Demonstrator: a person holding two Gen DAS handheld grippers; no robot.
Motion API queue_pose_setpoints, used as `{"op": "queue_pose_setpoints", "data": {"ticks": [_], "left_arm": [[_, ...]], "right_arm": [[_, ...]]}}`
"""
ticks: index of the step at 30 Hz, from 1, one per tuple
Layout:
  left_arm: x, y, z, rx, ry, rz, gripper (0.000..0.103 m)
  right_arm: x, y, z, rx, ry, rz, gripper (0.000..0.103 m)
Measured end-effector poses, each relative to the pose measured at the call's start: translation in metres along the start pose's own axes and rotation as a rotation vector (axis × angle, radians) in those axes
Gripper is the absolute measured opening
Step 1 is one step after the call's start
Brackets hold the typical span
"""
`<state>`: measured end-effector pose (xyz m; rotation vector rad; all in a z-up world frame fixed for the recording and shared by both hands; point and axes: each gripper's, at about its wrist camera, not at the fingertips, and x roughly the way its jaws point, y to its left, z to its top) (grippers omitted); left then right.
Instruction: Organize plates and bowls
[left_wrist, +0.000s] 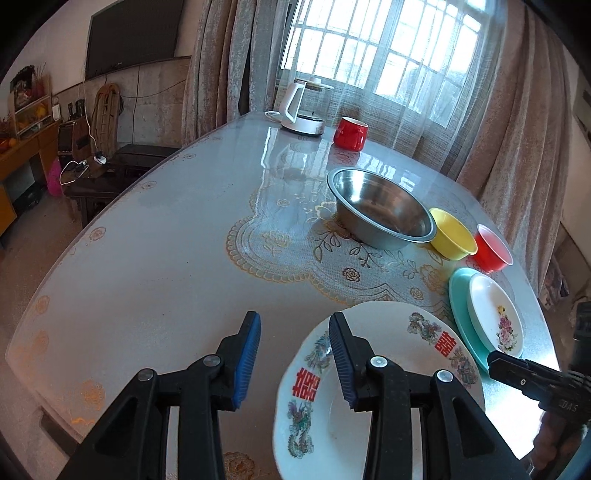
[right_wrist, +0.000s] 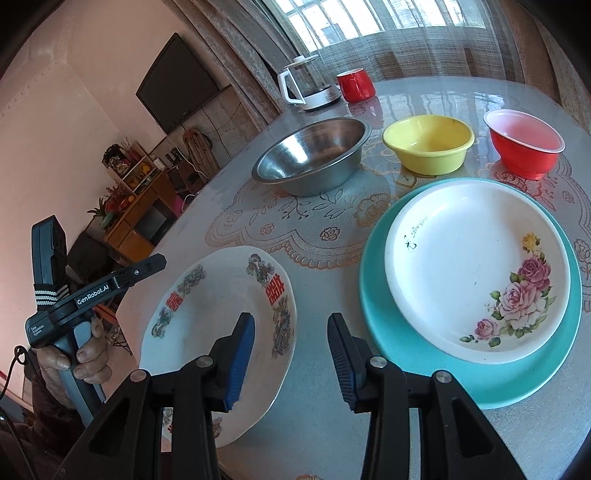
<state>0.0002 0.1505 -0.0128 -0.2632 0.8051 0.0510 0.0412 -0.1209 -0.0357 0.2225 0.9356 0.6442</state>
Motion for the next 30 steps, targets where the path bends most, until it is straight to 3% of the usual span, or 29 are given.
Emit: {"op": "queue_pose_setpoints", "data": {"ticks": [10,17,30], "left_arm": [[-0.003,0.022,-0.029,0.011,0.027,-0.072,0.039],[0.003,0.017,-0.043,0.023,0.056,-0.127,0.039],[0.012,0.002,-0.053,0.11,0.068,-0.14,0.035]], "right_arm": [[0.016,-0.002,-0.012,0.012,0.084,0.068,0.042],[0.025,0.005,-0.014,-0.017,0.111,0.089,0.041],[0.034,0.017,-0.021,-0.106,0.11,0.043,0.026]]}}
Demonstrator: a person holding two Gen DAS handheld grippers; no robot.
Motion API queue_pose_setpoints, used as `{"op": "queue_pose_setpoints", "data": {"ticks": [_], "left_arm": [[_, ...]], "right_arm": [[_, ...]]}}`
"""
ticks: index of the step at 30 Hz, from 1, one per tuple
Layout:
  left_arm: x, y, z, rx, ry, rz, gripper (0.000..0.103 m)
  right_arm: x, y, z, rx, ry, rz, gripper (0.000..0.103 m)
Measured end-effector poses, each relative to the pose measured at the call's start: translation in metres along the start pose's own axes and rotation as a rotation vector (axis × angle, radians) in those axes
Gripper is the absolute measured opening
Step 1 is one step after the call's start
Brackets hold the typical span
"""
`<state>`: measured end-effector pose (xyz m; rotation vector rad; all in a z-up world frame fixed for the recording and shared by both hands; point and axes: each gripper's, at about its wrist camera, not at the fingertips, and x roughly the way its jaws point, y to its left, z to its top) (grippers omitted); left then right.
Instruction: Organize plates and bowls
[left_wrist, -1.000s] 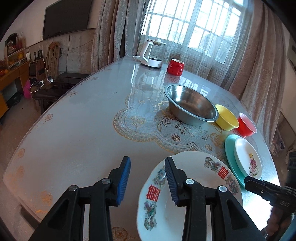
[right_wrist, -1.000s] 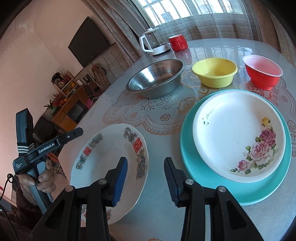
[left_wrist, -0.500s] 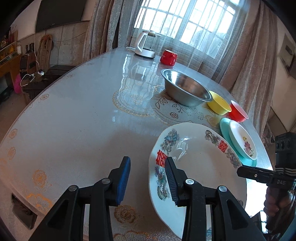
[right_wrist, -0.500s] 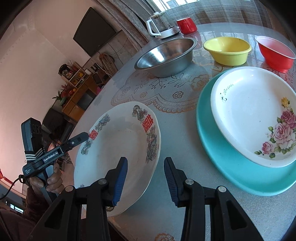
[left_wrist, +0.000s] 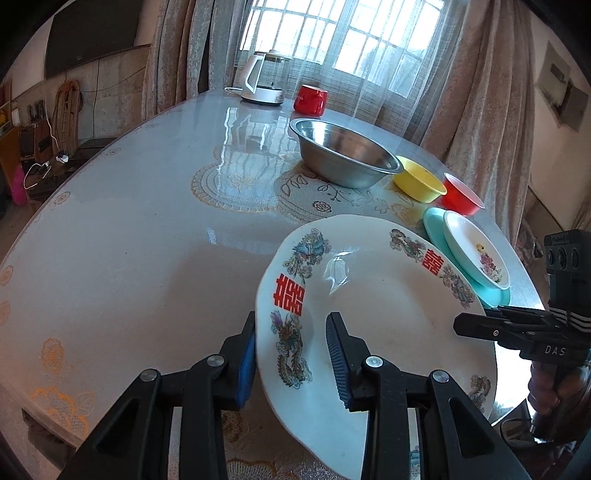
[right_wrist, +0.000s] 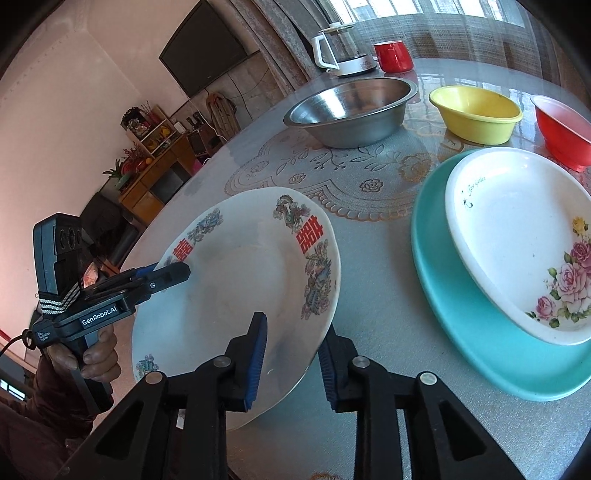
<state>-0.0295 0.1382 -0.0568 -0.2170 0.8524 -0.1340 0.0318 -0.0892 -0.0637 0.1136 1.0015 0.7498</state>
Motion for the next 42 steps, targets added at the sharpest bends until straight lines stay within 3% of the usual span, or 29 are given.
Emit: {"op": "queue_pose_setpoints", "data": {"ticks": [7,20,29,42], "left_arm": [[0.003,-0.005,-0.002,0.04,-0.012,0.037,0.035],[0.005,-0.009,0.001,0.031,-0.016,0.012,0.034],[0.009,-0.026,0.01,0.059,-0.023,-0.032,0.034],[0.022,-0.062,0.031,0.131,-0.031,-0.1,0.034]], "right_arm": [[0.007,0.01,-0.002,-0.072,0.014,-0.053,0.026],[-0.005,0.016,-0.003,-0.124,-0.023,-0.118,0.025],[-0.024,0.0,-0.004,-0.049,-0.058,-0.105,0.025],[-0.057,-0.021,-0.008,0.02,-0.133,-0.161,0.025]]}}
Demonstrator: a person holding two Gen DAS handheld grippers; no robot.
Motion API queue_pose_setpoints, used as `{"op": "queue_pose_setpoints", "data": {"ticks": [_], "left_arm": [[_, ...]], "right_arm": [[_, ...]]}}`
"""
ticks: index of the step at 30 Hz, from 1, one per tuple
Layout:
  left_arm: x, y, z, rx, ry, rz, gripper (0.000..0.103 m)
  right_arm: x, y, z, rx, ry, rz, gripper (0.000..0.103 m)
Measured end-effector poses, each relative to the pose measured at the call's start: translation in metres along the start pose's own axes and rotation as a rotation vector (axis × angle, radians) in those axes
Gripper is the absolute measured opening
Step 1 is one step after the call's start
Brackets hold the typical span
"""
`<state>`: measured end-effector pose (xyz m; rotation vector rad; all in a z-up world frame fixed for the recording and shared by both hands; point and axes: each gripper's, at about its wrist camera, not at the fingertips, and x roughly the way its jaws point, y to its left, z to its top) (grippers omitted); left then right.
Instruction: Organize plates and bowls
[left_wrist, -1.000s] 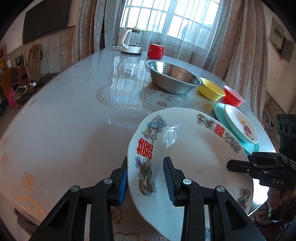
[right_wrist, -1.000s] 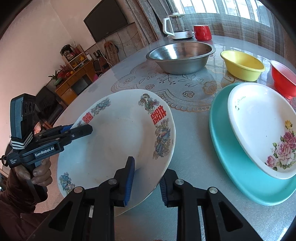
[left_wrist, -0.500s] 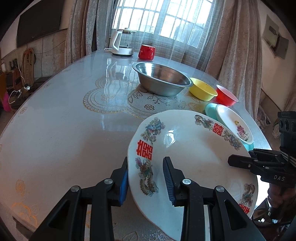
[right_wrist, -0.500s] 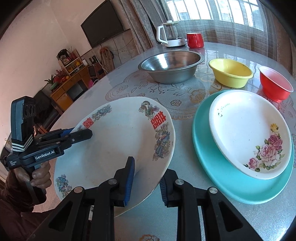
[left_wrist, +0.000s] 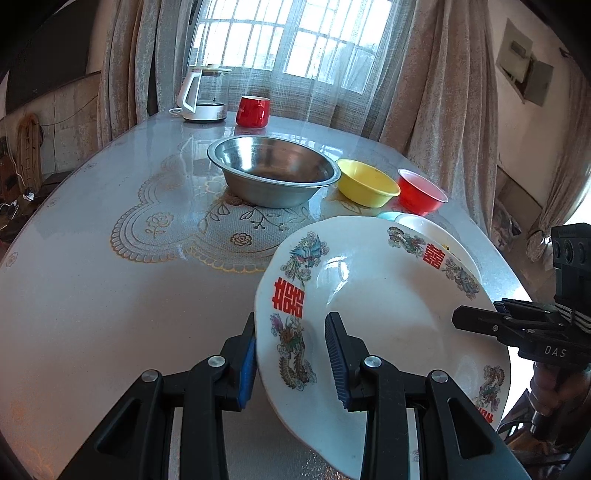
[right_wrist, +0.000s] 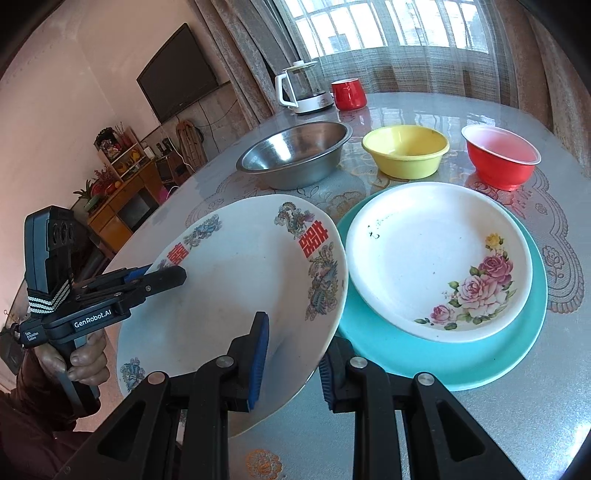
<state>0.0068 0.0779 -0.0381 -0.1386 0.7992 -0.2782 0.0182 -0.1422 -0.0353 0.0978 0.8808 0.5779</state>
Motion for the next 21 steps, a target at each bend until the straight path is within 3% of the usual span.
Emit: {"op": "queue_pose_setpoints", "data": {"ticks": [21], "left_arm": [[0.05,-0.081,0.075,0.145,-0.033,-0.117,0.034]], "right_arm": [[-0.056,-0.066,0.017,0.096,-0.107,-0.168,0.025]]}}
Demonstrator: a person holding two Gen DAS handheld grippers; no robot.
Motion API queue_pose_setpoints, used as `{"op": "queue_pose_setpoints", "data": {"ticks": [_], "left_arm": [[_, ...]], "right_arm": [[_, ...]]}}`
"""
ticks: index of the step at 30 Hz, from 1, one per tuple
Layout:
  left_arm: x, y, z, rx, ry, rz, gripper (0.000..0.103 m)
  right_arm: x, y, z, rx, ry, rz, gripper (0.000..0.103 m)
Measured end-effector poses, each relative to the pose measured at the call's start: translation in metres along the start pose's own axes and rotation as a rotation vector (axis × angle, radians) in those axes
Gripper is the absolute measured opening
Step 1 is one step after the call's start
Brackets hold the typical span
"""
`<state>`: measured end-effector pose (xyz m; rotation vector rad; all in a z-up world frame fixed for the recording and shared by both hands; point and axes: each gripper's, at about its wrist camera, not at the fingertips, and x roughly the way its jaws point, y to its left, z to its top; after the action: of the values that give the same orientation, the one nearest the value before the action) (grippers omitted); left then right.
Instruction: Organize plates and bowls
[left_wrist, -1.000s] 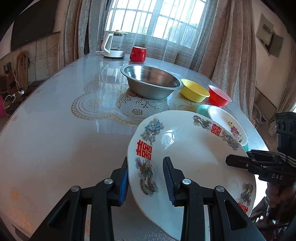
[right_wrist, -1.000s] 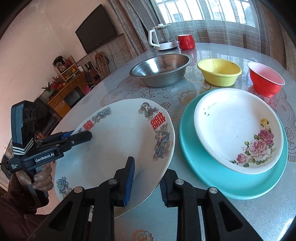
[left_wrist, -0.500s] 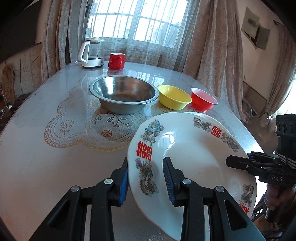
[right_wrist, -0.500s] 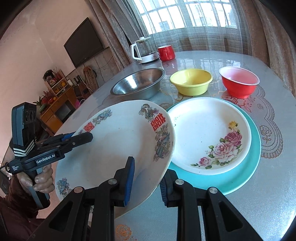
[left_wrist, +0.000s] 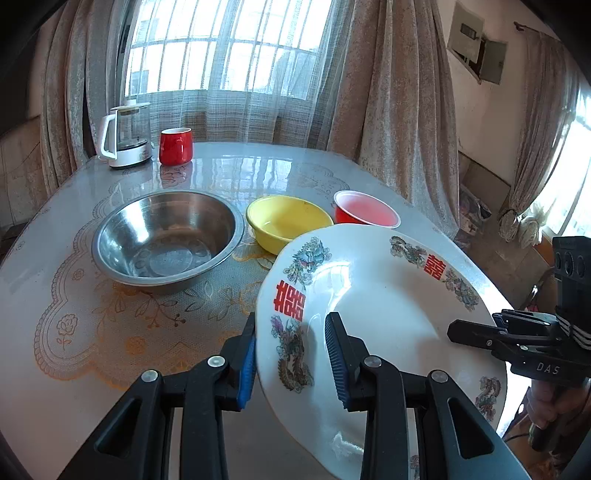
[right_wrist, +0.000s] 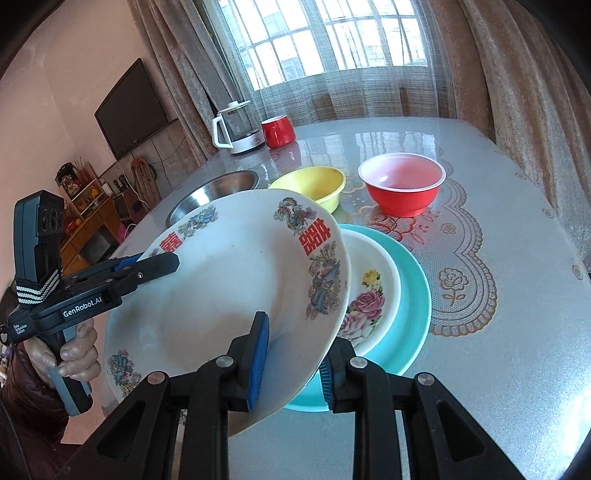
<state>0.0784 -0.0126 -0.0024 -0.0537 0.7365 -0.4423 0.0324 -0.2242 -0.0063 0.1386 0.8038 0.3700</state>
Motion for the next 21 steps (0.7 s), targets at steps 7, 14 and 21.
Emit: {"op": "queue_pose_setpoints", "data": {"ticks": [7,14,21], "left_arm": [[0.031,-0.017,0.016,0.017,0.022,-0.019,0.034],[0.055,-0.023,0.021,0.026,0.056,-0.008,0.034],[0.07,-0.021,0.023,0.018,0.082,0.002,0.034]], "right_arm": [[0.004,-0.032,0.01,0.033,0.0,-0.052,0.025],[0.014,-0.047,0.014,0.039,0.012,-0.078,0.025],[0.027,-0.055,0.017,0.036,0.028,-0.093,0.025]]}}
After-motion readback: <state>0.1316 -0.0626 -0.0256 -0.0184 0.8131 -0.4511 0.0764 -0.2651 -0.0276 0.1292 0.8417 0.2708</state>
